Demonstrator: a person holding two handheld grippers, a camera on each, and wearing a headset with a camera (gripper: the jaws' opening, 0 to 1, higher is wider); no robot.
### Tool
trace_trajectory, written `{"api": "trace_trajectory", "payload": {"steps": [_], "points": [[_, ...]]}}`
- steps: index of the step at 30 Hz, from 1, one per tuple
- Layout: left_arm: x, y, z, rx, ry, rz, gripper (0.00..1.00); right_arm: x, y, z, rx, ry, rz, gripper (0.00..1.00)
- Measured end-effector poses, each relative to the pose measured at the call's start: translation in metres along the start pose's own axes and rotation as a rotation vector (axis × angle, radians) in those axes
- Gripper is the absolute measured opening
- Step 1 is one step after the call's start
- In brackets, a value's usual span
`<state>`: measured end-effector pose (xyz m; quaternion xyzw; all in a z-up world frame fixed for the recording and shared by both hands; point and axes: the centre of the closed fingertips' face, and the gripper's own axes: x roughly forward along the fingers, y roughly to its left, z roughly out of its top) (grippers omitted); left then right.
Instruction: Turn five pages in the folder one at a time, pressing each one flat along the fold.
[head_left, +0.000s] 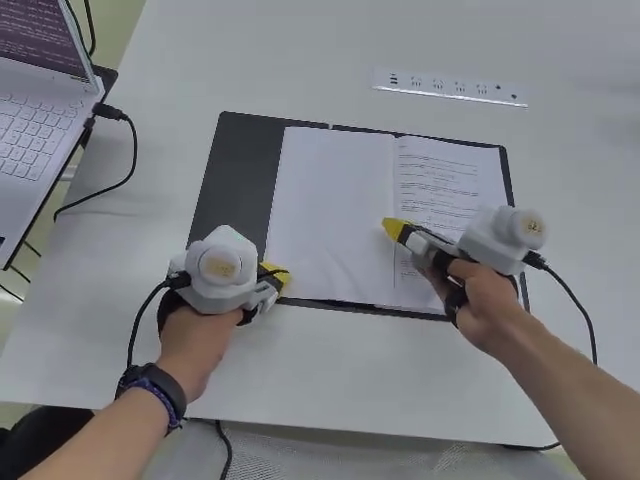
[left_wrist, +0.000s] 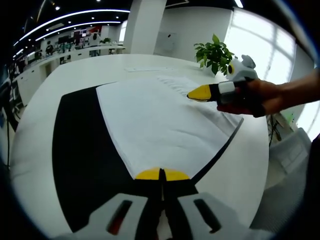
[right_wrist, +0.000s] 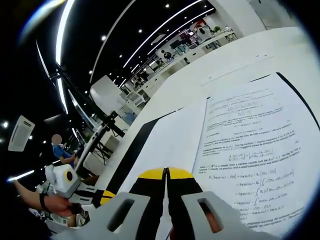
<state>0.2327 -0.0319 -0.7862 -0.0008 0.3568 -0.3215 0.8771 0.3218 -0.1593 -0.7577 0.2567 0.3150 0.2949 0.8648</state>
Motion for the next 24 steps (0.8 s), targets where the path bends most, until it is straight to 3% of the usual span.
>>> {"api": "trace_trajectory", "payload": {"steps": [8,10,11,15,24], "points": [[0.002,0.001,-0.001,0.006,0.009,-0.001,0.00,0.010,-0.017,0.005,0.011,-0.007,-0.036,0.00],[0.002,0.001,-0.001,0.002,0.008,-0.001,0.00,0.012,-0.026,0.004,0.019,-0.007,-0.065,0.00],[0.002,0.001,-0.001,0.000,0.007,-0.001,0.00,0.013,-0.023,0.008,0.035,-0.031,-0.040,0.00],[0.002,0.002,-0.002,0.000,0.008,0.000,0.00,0.015,-0.025,0.011,0.019,-0.032,-0.048,0.00],[0.003,0.002,-0.002,-0.005,0.007,-0.002,0.00,0.026,-0.024,0.026,0.056,-0.084,-0.079,0.00]]}}
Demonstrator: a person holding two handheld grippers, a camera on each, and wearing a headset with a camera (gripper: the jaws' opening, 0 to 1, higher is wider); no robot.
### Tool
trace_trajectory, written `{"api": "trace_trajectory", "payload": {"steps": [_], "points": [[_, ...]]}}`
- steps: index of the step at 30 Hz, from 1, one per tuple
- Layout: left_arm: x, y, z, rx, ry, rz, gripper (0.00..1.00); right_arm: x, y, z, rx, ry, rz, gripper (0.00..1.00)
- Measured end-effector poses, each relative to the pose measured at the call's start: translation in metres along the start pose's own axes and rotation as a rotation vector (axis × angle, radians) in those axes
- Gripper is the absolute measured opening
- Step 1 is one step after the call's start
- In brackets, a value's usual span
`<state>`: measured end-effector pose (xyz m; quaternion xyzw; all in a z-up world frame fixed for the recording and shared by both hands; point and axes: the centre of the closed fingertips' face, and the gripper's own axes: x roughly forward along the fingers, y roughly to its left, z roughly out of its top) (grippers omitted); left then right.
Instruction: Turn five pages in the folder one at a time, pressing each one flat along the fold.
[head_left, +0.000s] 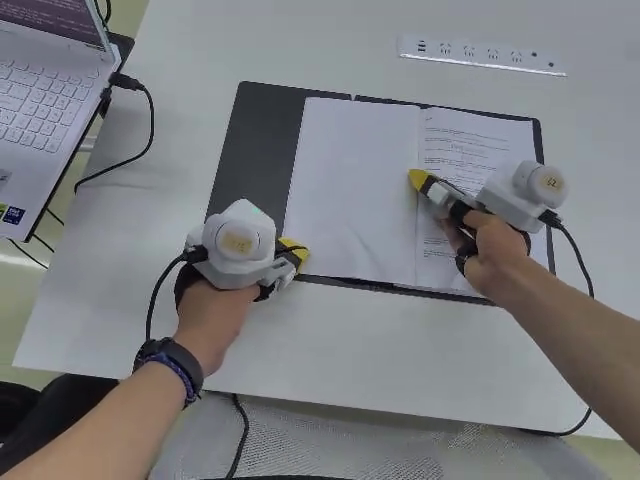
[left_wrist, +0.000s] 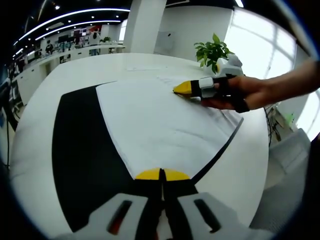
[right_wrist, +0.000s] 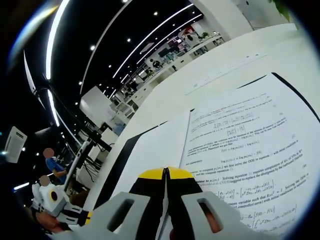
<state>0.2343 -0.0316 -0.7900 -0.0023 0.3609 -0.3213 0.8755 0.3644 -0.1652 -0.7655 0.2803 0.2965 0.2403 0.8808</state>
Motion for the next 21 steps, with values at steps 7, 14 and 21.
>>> {"api": "trace_trajectory", "payload": {"steps": [7,14,21], "points": [[0.000,0.000,0.000,-0.003,0.000,-0.002,0.00,0.009,-0.001,0.011,0.022,-0.029,-0.014,0.00],[0.001,0.000,0.000,0.004,0.009,-0.003,0.00,0.018,-0.005,0.022,0.059,-0.072,-0.013,0.00],[0.001,0.000,0.000,0.005,0.008,0.001,0.00,0.029,-0.014,0.037,0.092,-0.126,-0.034,0.00]]}}
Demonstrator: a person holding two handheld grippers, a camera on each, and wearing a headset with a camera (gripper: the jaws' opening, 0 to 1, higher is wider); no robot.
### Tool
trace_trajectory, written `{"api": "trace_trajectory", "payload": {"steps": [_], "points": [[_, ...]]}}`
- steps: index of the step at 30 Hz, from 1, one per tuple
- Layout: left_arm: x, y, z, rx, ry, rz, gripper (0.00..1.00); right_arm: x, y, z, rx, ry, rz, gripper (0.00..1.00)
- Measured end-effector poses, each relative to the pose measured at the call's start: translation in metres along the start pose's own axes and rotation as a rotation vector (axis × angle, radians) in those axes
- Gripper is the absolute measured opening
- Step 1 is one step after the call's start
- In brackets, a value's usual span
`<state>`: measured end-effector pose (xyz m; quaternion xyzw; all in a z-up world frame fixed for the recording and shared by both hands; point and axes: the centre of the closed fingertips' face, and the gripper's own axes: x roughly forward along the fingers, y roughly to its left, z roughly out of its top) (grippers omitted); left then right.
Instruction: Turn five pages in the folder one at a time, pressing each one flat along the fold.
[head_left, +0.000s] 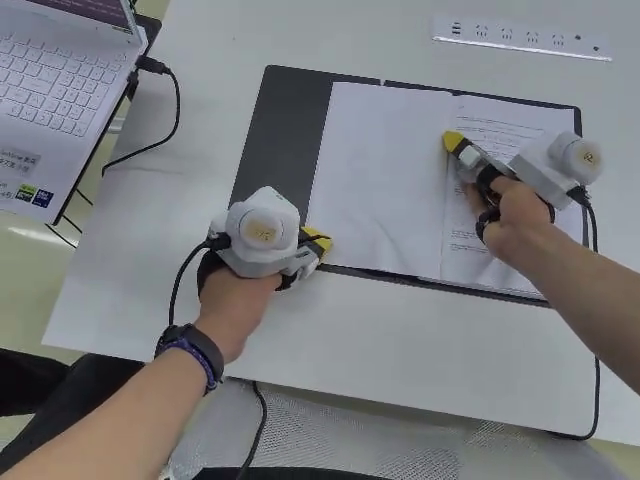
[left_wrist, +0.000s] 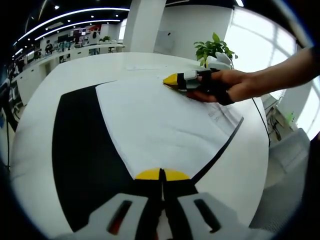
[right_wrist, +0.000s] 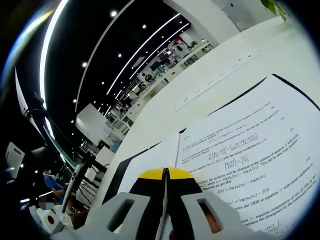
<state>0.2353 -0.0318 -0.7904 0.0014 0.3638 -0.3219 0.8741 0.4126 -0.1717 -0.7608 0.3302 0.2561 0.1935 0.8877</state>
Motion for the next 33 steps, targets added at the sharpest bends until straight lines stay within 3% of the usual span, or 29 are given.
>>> {"api": "trace_trajectory", "payload": {"steps": [12,21,31,33], "points": [[-0.001,0.000,0.000,-0.002,-0.003,-0.011,0.00,0.023,-0.009,0.016,0.017,-0.046,-0.026,0.00],[-0.002,-0.001,-0.001,0.002,-0.004,-0.015,0.00,0.054,-0.030,0.030,0.004,-0.034,-0.034,0.00],[-0.002,0.000,-0.001,-0.001,-0.003,-0.021,0.00,0.067,-0.040,0.037,0.072,-0.091,-0.052,0.00],[-0.002,0.000,-0.001,-0.002,-0.002,-0.023,0.00,0.069,-0.040,0.040,0.054,-0.092,-0.053,0.00]]}}
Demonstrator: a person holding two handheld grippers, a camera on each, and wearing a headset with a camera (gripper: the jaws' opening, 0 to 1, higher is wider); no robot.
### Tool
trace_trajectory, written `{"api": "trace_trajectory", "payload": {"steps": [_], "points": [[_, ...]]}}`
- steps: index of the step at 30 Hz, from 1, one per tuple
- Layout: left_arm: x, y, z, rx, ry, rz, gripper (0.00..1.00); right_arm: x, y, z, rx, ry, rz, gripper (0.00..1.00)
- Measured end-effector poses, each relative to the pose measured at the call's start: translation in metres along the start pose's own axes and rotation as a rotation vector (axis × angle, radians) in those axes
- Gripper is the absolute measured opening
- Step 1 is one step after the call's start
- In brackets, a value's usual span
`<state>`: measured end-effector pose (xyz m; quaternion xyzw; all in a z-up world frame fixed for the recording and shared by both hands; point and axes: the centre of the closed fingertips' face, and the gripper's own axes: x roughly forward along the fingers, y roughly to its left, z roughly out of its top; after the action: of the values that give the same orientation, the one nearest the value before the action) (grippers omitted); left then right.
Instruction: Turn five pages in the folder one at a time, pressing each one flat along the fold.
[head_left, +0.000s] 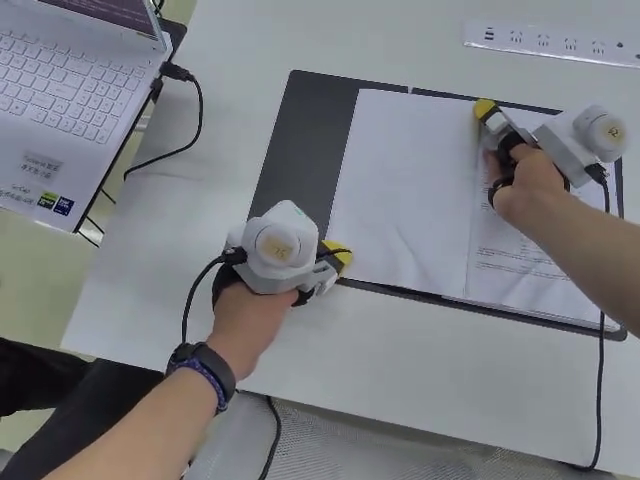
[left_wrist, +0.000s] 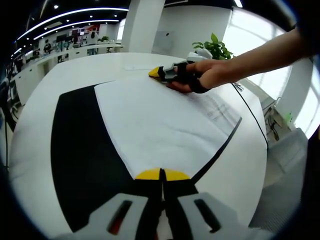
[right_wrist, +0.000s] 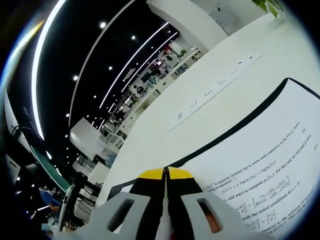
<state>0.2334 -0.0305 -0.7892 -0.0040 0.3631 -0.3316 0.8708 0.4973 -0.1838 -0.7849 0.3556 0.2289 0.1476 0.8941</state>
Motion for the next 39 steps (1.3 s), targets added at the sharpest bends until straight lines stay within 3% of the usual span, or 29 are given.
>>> {"api": "trace_trajectory", "payload": {"steps": [6,14,19,24,39], "points": [[0.000,0.000,0.000,-0.006,-0.005,-0.002,0.00,-0.008,0.002,-0.011,-0.061,0.032,0.029,0.00],[-0.001,0.000,0.000,-0.014,-0.020,0.002,0.00,-0.026,0.009,-0.024,-0.085,0.057,0.056,0.00],[-0.001,0.001,0.000,-0.020,-0.025,0.004,0.00,-0.054,0.032,-0.038,-0.099,0.067,0.062,0.00],[-0.001,0.001,0.000,-0.031,-0.035,0.009,0.00,-0.074,0.042,-0.047,-0.096,0.070,0.065,0.00],[0.000,0.001,0.000,-0.047,-0.044,0.023,0.00,-0.125,0.050,-0.070,-0.095,0.066,0.062,0.00]]}}
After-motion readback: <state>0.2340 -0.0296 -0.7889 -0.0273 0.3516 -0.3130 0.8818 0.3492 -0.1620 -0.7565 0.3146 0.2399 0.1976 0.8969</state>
